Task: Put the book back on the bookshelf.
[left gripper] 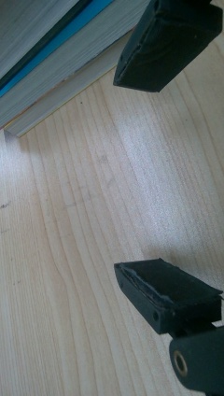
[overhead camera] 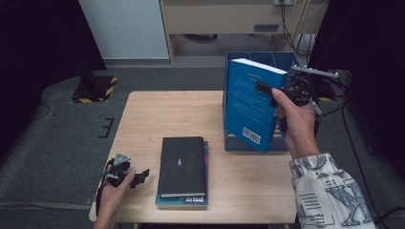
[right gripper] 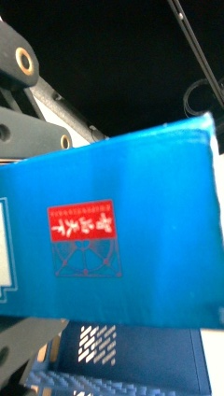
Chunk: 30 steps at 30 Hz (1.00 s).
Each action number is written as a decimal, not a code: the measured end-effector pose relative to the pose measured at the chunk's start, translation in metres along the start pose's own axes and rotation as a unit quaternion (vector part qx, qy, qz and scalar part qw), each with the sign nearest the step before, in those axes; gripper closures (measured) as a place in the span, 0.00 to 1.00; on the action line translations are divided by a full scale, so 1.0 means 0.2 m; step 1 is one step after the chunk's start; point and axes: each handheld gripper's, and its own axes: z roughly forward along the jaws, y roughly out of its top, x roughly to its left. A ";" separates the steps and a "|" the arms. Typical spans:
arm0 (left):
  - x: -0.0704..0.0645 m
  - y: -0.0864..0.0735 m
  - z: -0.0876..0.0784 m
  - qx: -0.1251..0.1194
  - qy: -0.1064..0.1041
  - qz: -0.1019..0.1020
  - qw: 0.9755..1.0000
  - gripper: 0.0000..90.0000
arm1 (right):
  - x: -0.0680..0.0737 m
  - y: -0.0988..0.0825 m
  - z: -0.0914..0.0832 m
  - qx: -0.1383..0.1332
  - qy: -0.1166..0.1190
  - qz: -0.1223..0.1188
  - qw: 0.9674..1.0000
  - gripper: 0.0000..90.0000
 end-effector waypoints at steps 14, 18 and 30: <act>0.00 0.00 0.00 0.001 0.000 0.002 1.000 0.10 | -0.09 0.05 0.11 0.001 -0.025 0.017 1.000 0.67; 0.00 0.00 0.00 0.000 -0.001 0.003 1.000 0.10 | -0.11 0.07 0.14 -0.004 -0.038 0.017 0.999 0.67; 0.01 0.00 0.00 -0.001 -0.002 0.000 1.000 0.10 | -0.14 0.09 0.26 -0.007 -0.052 0.027 0.998 0.67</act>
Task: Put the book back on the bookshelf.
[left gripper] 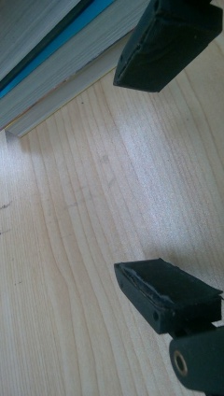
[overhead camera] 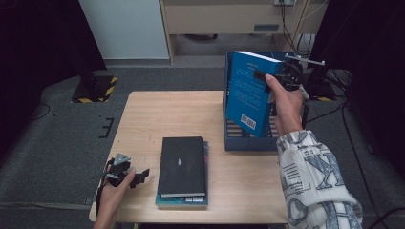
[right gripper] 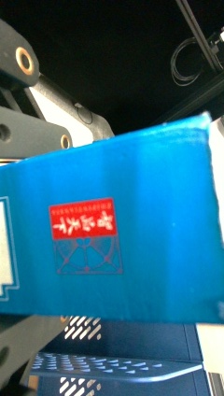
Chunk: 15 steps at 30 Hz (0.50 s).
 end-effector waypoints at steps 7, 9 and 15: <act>0.00 0.00 0.00 0.000 0.000 0.000 1.000 0.10 | -0.02 0.01 0.04 -0.003 -0.013 0.006 1.000 0.67; 0.00 0.00 0.00 0.000 0.000 0.001 1.000 0.10 | -0.01 0.01 0.06 -0.003 -0.021 0.004 1.000 0.67; 0.00 0.00 0.00 -0.001 0.000 -0.001 1.000 0.10 | -0.01 0.00 0.11 -0.008 -0.028 0.008 1.000 0.67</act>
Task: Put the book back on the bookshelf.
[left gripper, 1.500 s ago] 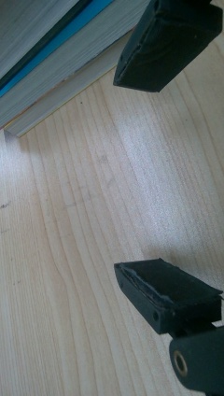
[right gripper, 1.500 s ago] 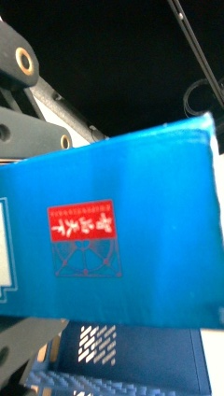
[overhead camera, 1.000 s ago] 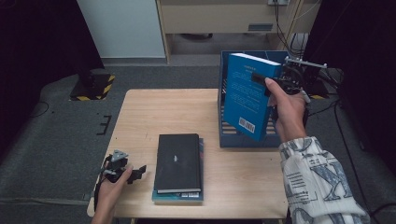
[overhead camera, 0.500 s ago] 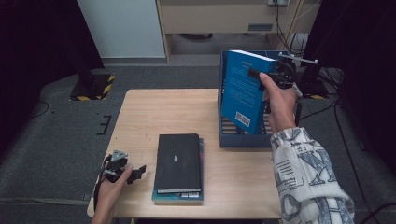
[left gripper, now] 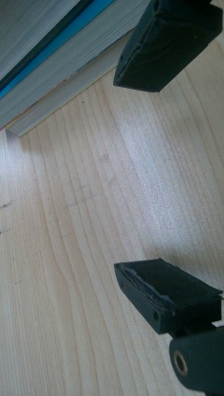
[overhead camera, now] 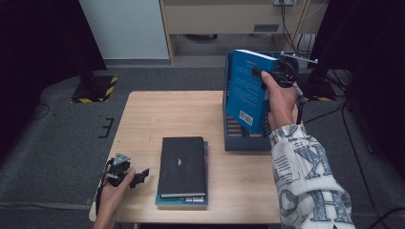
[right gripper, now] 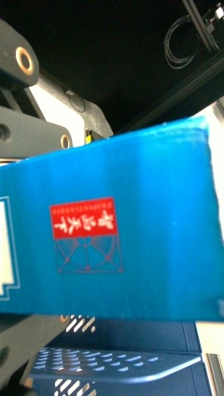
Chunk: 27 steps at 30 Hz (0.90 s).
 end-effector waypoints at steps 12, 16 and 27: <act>0.00 0.00 0.00 -0.001 0.000 0.001 1.000 0.10 | 0.03 -0.02 0.08 -0.015 -0.033 -0.007 0.999 0.67; 0.00 0.00 0.00 -0.001 0.000 0.000 1.000 0.10 | 0.04 -0.04 0.11 -0.013 -0.039 -0.002 0.999 0.67; 0.00 0.00 0.00 -0.001 -0.001 0.001 1.000 0.10 | 0.04 -0.07 0.17 -0.010 -0.048 -0.006 0.999 0.67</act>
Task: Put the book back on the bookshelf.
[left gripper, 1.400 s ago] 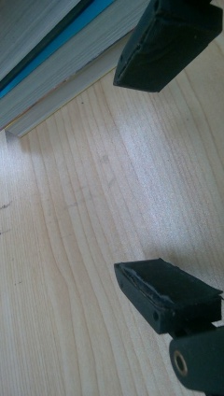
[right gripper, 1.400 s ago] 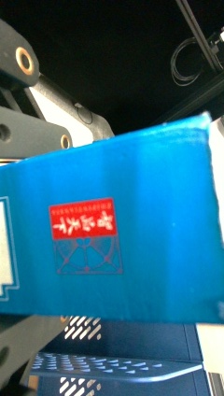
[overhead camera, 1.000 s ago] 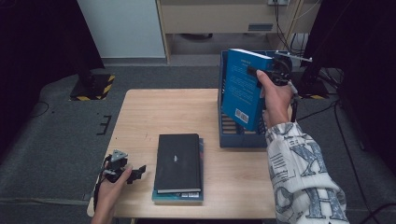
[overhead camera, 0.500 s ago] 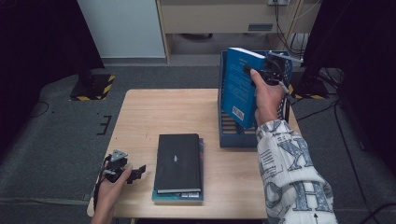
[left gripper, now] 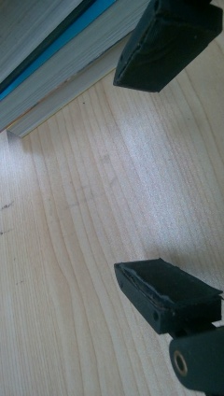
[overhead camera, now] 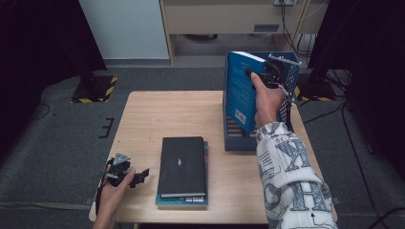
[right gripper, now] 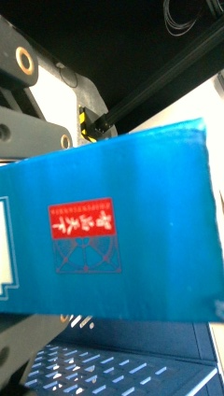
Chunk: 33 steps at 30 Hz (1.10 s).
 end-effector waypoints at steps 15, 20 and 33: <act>0.00 0.00 0.00 -0.001 0.000 0.001 1.000 0.10 | 0.02 -0.05 0.01 -0.003 -0.005 -0.012 1.000 0.67; 0.00 0.00 0.00 0.000 -0.001 0.000 1.000 0.10 | 0.02 -0.08 0.01 -0.006 -0.008 -0.012 1.000 0.67; 0.00 0.00 0.00 -0.001 -0.001 0.002 1.000 0.10 | 0.02 -0.13 0.04 -0.009 -0.012 -0.011 1.000 0.67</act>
